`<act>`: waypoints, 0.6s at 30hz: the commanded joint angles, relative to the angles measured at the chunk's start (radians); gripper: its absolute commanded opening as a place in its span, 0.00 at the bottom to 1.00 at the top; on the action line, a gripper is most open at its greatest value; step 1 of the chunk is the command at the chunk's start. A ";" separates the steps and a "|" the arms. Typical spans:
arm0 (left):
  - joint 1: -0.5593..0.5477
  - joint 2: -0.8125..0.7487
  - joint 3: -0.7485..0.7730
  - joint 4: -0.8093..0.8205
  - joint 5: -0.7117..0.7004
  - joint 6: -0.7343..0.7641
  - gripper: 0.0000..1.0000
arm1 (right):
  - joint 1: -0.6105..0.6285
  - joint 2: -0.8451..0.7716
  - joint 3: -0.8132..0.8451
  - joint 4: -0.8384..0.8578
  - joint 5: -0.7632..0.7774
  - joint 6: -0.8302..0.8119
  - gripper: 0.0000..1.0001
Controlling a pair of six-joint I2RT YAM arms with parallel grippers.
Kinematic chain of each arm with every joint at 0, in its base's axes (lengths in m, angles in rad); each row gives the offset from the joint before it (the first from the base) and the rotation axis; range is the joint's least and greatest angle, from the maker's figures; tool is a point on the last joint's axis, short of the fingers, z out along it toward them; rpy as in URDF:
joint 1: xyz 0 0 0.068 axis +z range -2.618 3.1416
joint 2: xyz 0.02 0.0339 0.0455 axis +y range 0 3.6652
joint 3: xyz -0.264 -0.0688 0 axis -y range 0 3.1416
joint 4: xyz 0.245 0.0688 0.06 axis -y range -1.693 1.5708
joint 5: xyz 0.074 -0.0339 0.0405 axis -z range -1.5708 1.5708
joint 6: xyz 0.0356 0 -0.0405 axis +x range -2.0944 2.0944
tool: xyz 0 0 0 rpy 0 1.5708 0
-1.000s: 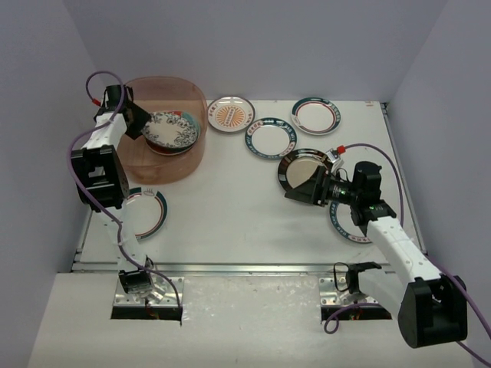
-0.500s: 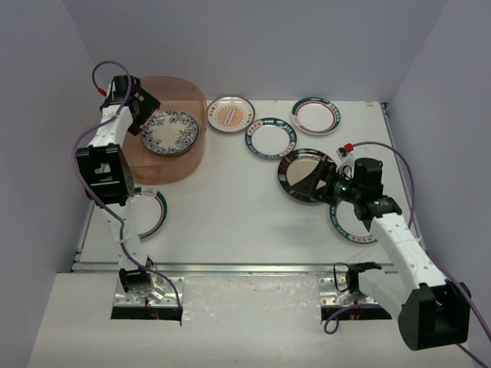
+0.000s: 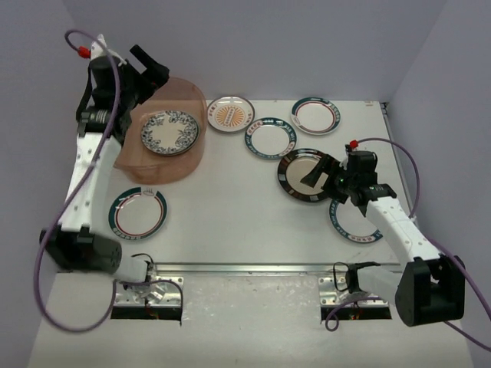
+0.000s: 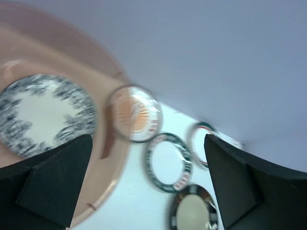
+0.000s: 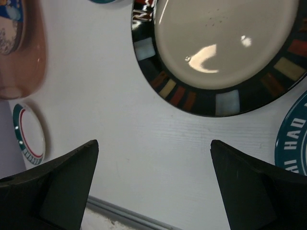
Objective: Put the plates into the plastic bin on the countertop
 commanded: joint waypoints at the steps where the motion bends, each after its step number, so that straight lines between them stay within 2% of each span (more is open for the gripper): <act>1: -0.056 -0.358 -0.360 0.145 0.126 0.101 1.00 | -0.014 0.070 0.032 0.018 0.163 0.082 0.99; 4: -0.056 -0.491 -0.576 0.137 0.166 0.129 1.00 | -0.016 0.102 0.044 0.051 0.228 0.065 0.99; 7: -0.056 -0.573 -0.654 0.081 0.217 0.195 1.00 | -0.022 0.121 0.077 0.001 0.329 0.056 0.99; 9: -0.056 -0.599 -0.694 0.036 0.211 0.238 1.00 | -0.036 0.127 0.081 -0.026 0.316 0.083 0.99; 10: -0.060 -0.636 -0.728 0.020 0.171 0.259 1.00 | -0.039 0.122 0.055 -0.020 0.260 0.127 0.99; 12: -0.067 -0.697 -0.799 0.055 0.136 0.267 1.00 | -0.038 0.098 -0.024 0.112 0.118 0.196 0.99; 14: -0.068 -0.736 -0.869 0.085 0.136 0.265 1.00 | -0.025 0.050 -0.142 0.216 0.058 0.262 0.99; 15: -0.068 -0.742 -0.886 0.086 0.135 0.265 1.00 | -0.014 0.032 -0.183 0.264 0.074 0.292 0.99; 18: -0.068 -0.725 -0.883 0.072 0.142 0.273 1.00 | 0.051 -0.015 -0.193 0.243 0.184 0.328 0.99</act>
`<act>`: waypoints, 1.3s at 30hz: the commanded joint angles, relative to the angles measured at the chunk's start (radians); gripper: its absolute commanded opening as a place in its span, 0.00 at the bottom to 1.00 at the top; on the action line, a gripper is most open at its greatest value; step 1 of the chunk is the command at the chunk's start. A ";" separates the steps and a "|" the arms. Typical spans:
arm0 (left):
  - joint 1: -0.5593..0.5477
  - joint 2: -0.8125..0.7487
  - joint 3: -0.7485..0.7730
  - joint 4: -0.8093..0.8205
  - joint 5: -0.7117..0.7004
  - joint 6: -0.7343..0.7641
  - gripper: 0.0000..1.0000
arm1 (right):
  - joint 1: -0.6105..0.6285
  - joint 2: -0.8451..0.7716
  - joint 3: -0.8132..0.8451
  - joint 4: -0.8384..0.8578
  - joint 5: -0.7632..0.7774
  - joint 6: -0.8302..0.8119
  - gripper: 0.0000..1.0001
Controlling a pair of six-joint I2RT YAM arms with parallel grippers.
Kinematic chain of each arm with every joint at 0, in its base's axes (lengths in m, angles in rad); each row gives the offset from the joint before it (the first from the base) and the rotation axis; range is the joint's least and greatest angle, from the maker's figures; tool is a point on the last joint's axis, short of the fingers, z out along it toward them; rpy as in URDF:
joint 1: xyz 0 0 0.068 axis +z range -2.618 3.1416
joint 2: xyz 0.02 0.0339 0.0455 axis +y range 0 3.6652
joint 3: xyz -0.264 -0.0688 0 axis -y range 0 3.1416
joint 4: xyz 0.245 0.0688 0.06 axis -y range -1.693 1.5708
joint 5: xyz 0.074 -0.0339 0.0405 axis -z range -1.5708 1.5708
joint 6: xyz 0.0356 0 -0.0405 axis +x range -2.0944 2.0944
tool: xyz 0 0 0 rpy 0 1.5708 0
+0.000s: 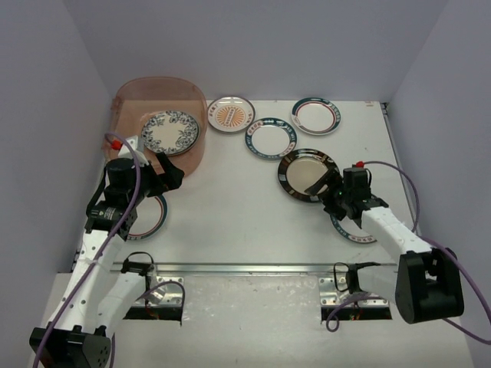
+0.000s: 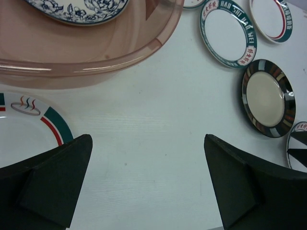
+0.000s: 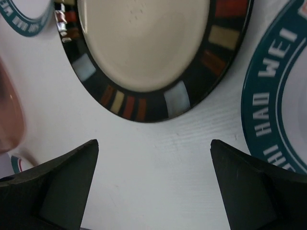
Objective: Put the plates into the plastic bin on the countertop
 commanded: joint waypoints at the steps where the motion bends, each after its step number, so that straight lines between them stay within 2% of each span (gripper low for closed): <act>1: -0.004 -0.023 0.022 0.068 0.005 0.040 1.00 | 0.072 -0.075 -0.053 0.101 0.080 0.151 0.99; 3: -0.004 -0.022 0.015 0.072 0.023 0.038 1.00 | 0.091 -0.113 -0.129 0.153 0.146 0.252 0.99; 5: -0.004 -0.025 0.014 0.074 0.028 0.038 1.00 | 0.092 -0.122 -0.172 0.276 0.147 0.248 0.99; 8: -0.006 -0.028 0.007 0.077 0.034 0.038 1.00 | 0.067 -0.053 -0.053 0.234 0.157 0.043 0.99; 10: -0.010 -0.023 0.005 0.080 0.045 0.038 1.00 | 0.005 0.033 0.043 0.219 0.037 -0.079 0.99; 12: -0.016 -0.018 0.005 0.078 0.051 0.040 1.00 | -0.059 0.201 0.252 0.067 -0.087 -0.243 0.99; 13: -0.017 -0.018 0.005 0.080 0.051 0.040 1.00 | -0.067 0.264 0.312 0.023 -0.099 -0.305 0.99; 16: -0.022 -0.027 -0.001 0.083 0.064 0.037 1.00 | -0.082 0.392 0.483 -0.122 0.037 -0.473 0.99; 20: -0.023 -0.039 -0.003 0.086 0.062 0.037 1.00 | -0.090 0.483 0.512 -0.074 0.152 -0.671 0.99; 24: -0.027 -0.037 -0.006 0.089 0.079 0.038 1.00 | -0.201 0.592 0.601 -0.090 0.018 -0.744 0.99; 25: -0.036 -0.036 -0.008 0.089 0.085 0.038 1.00 | -0.230 0.649 0.661 -0.119 -0.062 -0.803 0.99; 26: -0.050 -0.036 -0.009 0.091 0.085 0.038 1.00 | -0.239 0.713 0.731 -0.186 -0.063 -0.824 0.99; 27: -0.050 -0.036 -0.009 0.091 0.088 0.038 1.00 | -0.251 0.714 0.732 -0.187 -0.067 -0.838 0.99; 31: -0.056 -0.029 -0.006 0.097 0.098 0.043 1.00 | -0.298 0.851 0.864 -0.310 -0.265 -0.886 0.98; 33: -0.056 -0.030 -0.008 0.097 0.102 0.041 1.00 | -0.311 0.936 0.908 -0.357 -0.407 -0.896 0.92; 36: -0.056 -0.036 -0.009 0.105 0.120 0.038 1.00 | -0.320 1.017 0.959 -0.425 -0.494 -0.928 0.85; 39: -0.056 -0.031 -0.010 0.108 0.132 0.038 1.00 | -0.331 1.132 1.050 -0.529 -0.504 -0.952 0.67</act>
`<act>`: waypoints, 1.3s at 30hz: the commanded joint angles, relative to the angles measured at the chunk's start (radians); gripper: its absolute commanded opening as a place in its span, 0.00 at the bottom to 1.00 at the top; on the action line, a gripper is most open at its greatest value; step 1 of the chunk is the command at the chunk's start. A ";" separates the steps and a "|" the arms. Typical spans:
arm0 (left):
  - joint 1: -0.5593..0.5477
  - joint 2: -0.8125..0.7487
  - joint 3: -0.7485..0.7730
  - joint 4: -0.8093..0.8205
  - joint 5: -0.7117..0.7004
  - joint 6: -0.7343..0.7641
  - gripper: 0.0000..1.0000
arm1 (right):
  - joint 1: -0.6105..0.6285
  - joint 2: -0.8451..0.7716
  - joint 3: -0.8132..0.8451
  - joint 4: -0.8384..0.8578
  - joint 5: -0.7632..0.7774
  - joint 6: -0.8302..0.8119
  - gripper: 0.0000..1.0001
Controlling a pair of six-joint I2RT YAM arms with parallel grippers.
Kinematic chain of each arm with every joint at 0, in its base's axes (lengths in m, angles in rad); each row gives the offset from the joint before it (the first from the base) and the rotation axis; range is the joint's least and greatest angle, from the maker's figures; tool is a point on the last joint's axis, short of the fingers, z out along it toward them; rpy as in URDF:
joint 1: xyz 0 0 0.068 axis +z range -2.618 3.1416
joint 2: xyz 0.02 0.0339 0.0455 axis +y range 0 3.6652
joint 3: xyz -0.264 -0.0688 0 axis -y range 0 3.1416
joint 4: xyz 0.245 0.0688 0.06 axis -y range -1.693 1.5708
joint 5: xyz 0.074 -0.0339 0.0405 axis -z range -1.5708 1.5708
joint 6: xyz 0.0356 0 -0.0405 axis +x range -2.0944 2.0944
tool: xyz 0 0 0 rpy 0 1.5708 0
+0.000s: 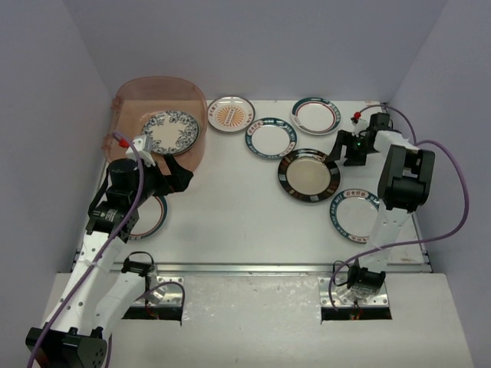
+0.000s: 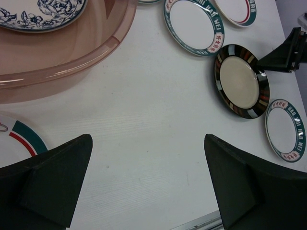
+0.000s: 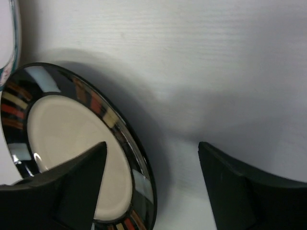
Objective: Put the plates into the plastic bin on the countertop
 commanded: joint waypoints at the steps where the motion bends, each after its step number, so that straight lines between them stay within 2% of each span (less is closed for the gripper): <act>1: -0.005 -0.005 0.001 0.065 0.035 0.014 1.00 | -0.010 0.179 0.089 -0.201 -0.140 -0.073 0.62; 3: -0.006 -0.003 0.001 0.065 0.042 0.014 1.00 | -0.018 0.223 0.131 -0.248 -0.150 -0.073 0.50; 8: -0.006 -0.016 0.000 0.063 0.039 0.013 1.00 | -0.021 0.250 0.168 -0.288 -0.184 -0.078 0.32; 10: -0.008 -0.018 0.000 0.063 0.036 0.012 1.00 | -0.025 0.253 0.182 -0.308 -0.206 -0.108 0.27; 13: -0.012 -0.016 0.001 0.062 0.035 0.012 1.00 | -0.027 0.260 0.188 -0.323 -0.257 -0.122 0.10; 14: -0.013 -0.012 0.001 0.060 0.037 0.012 1.00 | -0.027 0.265 0.189 -0.324 -0.307 -0.124 0.00; 17: -0.013 -0.007 0.003 0.059 0.041 0.011 1.00 | -0.027 0.251 0.178 -0.315 -0.465 -0.143 0.00; 19: -0.013 -0.005 0.004 0.057 0.041 0.009 1.00 | -0.027 0.212 0.161 -0.292 -0.506 -0.141 0.00; 29: -0.013 0.027 -0.003 0.069 0.075 -0.041 1.00 | 0.007 0.038 0.077 -0.239 -0.565 -0.132 0.00; 31: -0.013 0.059 -0.012 0.102 0.118 -0.079 1.00 | 0.044 0.002 0.059 -0.210 -0.575 -0.096 0.00; 33: -0.013 0.081 -0.026 0.145 0.160 -0.111 1.00 | 0.054 -0.013 0.051 -0.193 -0.650 -0.088 0.00; 39: -0.056 0.189 -0.096 0.342 0.248 -0.231 1.00 | 0.114 -0.128 -0.071 0.043 -0.762 0.090 0.00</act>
